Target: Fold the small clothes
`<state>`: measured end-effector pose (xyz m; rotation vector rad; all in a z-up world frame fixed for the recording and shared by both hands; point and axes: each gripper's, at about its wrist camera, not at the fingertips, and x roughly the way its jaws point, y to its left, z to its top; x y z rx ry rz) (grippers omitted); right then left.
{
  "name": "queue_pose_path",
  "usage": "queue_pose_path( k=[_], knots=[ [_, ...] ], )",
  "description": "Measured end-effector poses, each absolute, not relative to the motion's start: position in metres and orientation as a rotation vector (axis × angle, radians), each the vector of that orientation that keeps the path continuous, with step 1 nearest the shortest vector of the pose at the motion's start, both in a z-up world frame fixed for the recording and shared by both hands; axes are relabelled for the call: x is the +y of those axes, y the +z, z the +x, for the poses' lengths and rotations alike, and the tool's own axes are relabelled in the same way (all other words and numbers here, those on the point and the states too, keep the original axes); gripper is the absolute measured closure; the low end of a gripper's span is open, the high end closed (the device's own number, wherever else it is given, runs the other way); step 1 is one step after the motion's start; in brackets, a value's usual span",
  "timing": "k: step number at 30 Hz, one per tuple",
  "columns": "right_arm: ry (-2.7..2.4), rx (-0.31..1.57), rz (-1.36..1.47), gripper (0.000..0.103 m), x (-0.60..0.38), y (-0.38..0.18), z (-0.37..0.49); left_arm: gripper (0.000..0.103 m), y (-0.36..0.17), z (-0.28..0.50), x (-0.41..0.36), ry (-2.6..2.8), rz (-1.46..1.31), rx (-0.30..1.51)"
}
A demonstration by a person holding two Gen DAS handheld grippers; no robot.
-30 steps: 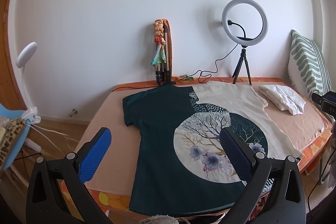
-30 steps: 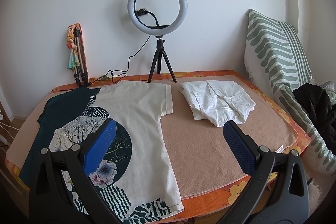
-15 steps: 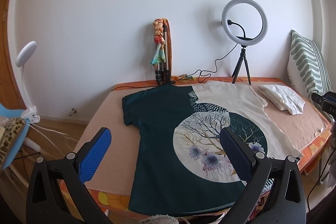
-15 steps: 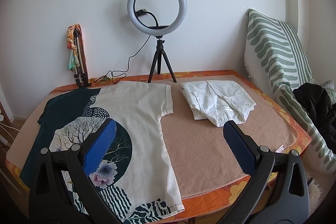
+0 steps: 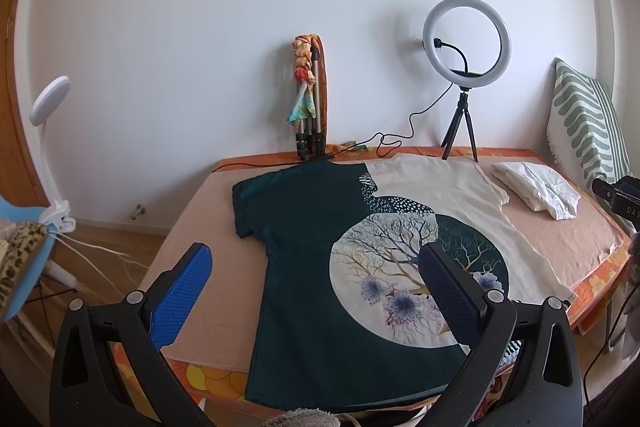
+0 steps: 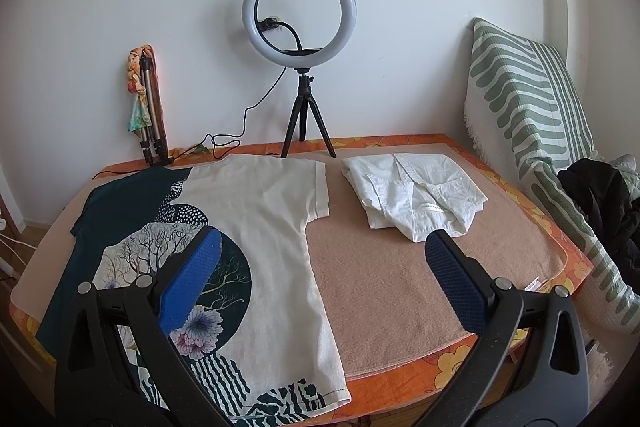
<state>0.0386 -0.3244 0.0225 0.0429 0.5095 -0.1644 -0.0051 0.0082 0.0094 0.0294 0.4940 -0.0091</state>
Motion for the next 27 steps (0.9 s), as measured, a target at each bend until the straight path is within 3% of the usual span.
queue_pose_path(
  k=[14,23,27],
  knots=[
    [-0.157,0.507,0.039,0.000,-0.318,0.022,0.044,0.000,0.008,-0.004,0.012,0.003,0.032,0.499],
    [-0.089,0.500,0.059,0.000,-0.294,0.036,0.062,0.001,-0.010,0.010,0.047,-0.036,-0.037,0.594],
    [0.003,0.522,0.087,0.000,-0.270,0.047,0.083,0.014,-0.030,0.012,0.071,-0.040,-0.079,0.648]
  ],
)
